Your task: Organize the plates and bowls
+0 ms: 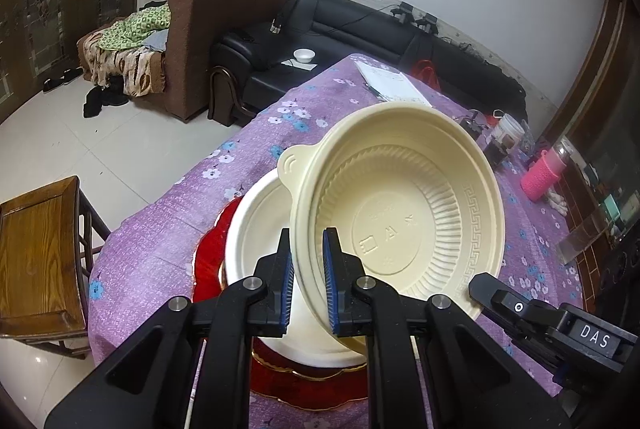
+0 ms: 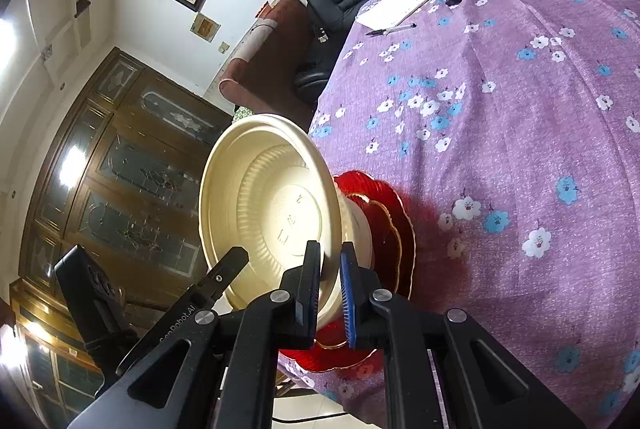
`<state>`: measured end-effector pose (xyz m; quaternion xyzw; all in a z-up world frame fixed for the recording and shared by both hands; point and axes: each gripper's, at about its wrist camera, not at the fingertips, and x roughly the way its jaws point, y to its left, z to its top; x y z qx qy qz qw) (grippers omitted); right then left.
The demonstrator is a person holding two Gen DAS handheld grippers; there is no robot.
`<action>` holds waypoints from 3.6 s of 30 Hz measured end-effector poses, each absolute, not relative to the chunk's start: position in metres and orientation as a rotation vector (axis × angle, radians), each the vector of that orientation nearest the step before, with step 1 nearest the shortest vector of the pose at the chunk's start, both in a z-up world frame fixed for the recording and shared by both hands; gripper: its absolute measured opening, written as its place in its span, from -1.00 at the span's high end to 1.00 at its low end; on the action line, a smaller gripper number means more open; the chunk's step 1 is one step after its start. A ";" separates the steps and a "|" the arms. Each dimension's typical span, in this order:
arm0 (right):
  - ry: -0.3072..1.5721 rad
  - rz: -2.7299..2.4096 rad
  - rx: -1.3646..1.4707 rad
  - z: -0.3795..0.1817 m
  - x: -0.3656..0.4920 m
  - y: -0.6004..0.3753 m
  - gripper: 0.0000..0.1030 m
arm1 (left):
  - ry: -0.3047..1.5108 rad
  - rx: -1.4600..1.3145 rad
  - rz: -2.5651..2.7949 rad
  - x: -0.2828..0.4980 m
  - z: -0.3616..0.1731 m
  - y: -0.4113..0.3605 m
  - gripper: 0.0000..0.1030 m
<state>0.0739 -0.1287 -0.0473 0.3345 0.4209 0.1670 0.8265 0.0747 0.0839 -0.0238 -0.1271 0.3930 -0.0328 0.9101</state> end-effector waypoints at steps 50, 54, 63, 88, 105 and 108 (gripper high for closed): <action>0.955 0.337 0.720 -0.070 0.083 -0.112 0.80 | 0.903 -0.225 -0.063 0.091 -0.048 0.089 0.77; 0.953 0.332 0.724 -0.071 0.085 -0.114 0.80 | 0.926 -0.196 -0.090 0.095 -0.046 0.088 0.76; 0.961 0.341 0.744 -0.072 0.090 -0.116 0.77 | 0.917 -0.112 -0.106 0.090 -0.037 0.085 0.70; 0.962 0.367 0.774 -0.070 0.090 -0.118 0.75 | 0.746 0.001 0.036 0.065 -0.009 0.092 0.23; 0.876 0.407 0.773 -0.049 0.066 -0.136 0.06 | 0.654 0.020 0.032 0.040 0.016 0.066 -0.25; 0.839 0.388 0.774 -0.044 0.058 -0.146 -0.08 | 0.635 0.033 0.020 0.034 0.022 0.054 -0.26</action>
